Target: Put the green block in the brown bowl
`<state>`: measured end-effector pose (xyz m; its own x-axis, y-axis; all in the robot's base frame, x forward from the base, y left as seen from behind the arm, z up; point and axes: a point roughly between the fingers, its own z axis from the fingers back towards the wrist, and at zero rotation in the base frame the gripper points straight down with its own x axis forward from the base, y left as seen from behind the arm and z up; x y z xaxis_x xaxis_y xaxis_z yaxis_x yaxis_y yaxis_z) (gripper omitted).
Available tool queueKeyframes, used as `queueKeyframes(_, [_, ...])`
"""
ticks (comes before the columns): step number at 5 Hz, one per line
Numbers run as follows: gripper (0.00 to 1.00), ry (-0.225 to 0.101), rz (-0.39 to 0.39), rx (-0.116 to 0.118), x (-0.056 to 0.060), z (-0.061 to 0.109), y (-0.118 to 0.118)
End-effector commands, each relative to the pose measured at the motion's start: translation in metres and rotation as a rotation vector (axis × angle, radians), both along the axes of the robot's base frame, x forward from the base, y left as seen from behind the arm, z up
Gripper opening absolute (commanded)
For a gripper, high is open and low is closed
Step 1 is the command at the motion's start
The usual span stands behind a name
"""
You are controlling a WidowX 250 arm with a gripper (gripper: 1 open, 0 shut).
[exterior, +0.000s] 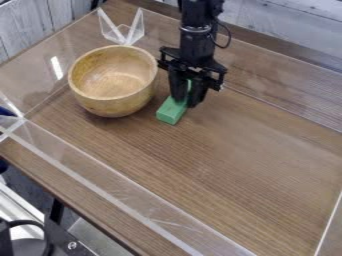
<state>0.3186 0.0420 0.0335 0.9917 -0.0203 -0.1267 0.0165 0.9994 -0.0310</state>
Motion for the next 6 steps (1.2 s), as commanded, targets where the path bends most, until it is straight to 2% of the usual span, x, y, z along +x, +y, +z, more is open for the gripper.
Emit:
queueKeyframes(1, [0.00,-0.004,-0.003,0.000,0.002,-0.003,-0.001])
queueKeyframes(4, [0.00,-0.105,-0.015,-0.036,0.004,0.060,0.002])
queueKeyframes(6, [0.00,-0.201,0.004,-0.045,0.007,0.114,0.016])
